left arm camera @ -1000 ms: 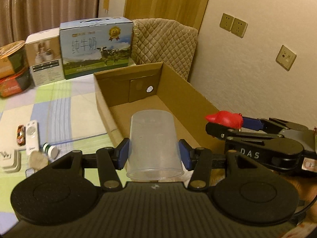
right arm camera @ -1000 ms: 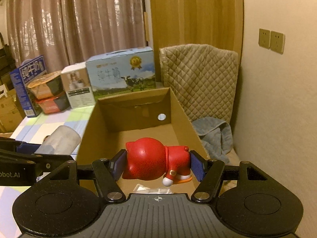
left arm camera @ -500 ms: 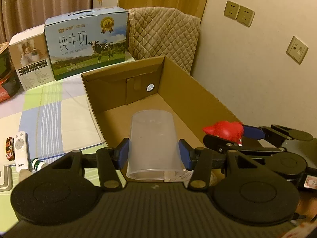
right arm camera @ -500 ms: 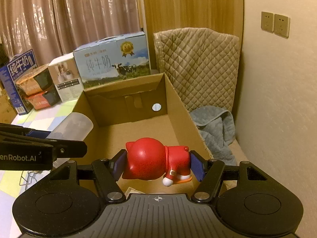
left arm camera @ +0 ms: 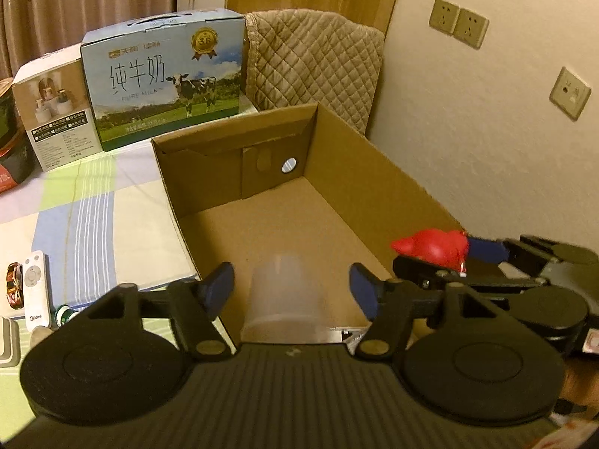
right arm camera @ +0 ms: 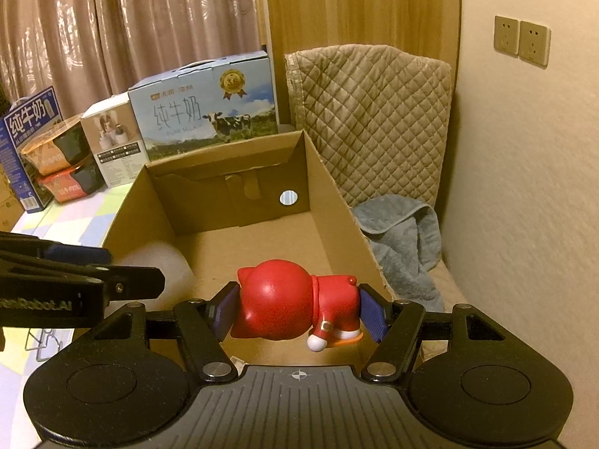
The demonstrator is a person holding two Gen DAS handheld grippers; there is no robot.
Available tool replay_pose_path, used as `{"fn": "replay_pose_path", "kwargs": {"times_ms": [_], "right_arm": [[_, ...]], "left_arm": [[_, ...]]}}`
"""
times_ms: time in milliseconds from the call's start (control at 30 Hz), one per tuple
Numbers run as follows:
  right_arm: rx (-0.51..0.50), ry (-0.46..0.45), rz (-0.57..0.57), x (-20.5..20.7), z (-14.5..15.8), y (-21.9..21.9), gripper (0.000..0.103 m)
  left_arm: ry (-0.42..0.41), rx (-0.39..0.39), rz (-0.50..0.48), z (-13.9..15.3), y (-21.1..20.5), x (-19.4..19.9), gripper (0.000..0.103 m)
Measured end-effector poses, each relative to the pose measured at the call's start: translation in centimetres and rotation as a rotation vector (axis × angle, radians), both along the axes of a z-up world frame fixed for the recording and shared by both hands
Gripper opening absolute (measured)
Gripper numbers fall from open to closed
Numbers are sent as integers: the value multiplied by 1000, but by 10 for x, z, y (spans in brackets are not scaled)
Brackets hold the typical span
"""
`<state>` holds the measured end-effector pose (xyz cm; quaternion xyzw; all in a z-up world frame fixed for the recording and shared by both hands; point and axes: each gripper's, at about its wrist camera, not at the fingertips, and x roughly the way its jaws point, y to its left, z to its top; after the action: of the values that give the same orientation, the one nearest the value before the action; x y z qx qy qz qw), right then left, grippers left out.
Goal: Organize rigid objects
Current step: 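Open the left tool to drop the cup in the box while the right tool releases the figurine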
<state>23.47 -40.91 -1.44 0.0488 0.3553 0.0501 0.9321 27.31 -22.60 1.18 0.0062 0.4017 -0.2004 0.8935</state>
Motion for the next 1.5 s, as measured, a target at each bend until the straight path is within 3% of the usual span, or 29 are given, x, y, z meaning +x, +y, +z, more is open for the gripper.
{"fn": "replay_pose_path", "kwargs": {"times_ms": [367,700,1067,1500], "right_arm": [[14,6,10,0,-4,5,64],[12,112,61,5,-16,21,64],[-2,164,64,12,-27,24,64],[56,41,-11,-2,3,12,65]], "left_arm": [[-33,-5,58,14,29,-9,65],[-43,-19,77,19,40,-17,65],[-32,-31,101,16,52,-20,66],[-37,-46,141,21,75,-38,66]]}}
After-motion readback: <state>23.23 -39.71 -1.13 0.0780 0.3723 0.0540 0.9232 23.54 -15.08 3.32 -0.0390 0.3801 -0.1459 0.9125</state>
